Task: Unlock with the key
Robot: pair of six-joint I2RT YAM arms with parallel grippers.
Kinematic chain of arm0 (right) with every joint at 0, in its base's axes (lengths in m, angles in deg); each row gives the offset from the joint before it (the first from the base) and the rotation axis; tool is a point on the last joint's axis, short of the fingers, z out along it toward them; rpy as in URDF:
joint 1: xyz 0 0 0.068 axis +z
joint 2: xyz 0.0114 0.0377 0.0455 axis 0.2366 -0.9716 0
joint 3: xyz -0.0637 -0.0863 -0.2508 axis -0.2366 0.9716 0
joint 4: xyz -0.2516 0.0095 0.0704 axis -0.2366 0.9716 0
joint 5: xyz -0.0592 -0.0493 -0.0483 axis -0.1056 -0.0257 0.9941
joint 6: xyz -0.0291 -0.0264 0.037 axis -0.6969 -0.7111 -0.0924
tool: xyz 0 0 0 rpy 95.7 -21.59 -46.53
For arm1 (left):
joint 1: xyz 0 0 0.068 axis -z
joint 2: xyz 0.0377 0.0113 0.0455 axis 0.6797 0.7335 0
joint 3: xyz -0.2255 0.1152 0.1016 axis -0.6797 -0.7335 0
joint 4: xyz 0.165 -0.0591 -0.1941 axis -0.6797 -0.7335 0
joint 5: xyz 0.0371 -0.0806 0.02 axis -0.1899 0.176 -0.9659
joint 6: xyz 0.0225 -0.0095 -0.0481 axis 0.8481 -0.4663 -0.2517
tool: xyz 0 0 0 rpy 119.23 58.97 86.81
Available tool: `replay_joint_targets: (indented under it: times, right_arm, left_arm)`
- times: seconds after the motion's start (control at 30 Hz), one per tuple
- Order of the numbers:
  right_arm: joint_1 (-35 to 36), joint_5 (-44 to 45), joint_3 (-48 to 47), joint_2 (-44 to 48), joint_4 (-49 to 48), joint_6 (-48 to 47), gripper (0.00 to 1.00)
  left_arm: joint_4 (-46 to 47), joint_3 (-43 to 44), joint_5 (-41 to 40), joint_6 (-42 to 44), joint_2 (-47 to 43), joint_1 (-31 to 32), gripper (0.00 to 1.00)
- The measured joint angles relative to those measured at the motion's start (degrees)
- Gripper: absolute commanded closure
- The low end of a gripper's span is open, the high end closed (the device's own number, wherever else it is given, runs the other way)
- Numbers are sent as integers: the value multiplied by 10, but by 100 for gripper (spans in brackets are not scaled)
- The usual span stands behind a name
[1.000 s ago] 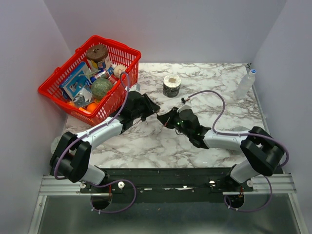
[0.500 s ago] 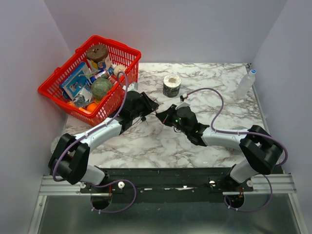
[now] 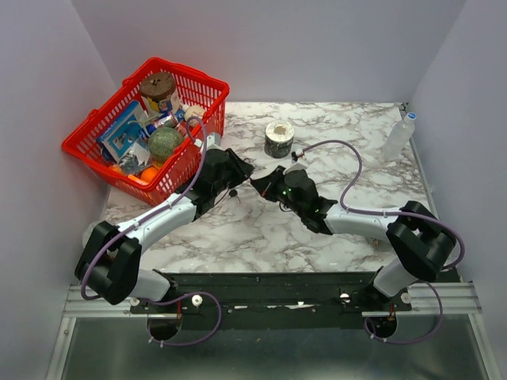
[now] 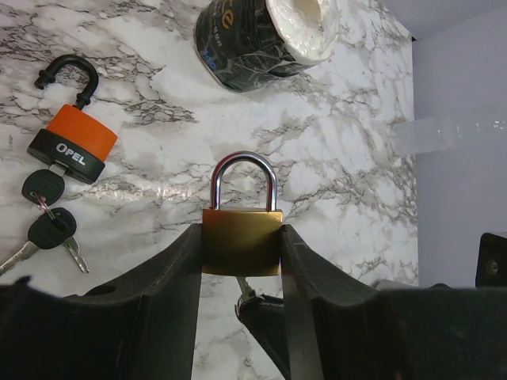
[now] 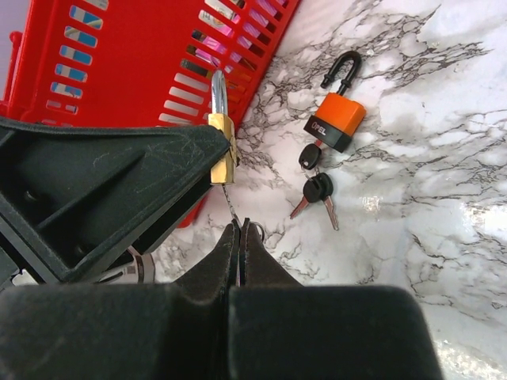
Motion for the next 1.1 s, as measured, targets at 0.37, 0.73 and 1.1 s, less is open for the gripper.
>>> replay_joint_targets:
  times: [0.37,0.73,1.1]
  right_arm:
    - [0,-1,-21,-26,0,1,99]
    - [0,-26,-40,-42,0,-10,99]
    - [-2,-44,-44,-47,0,-10,99]
  left_arm:
    - [-11,-1,-33,0,-1,0,100]
    - [-14,-4,-53,2,-8,0,100]
    - [-16,-7,-57,2,-14,0,100]
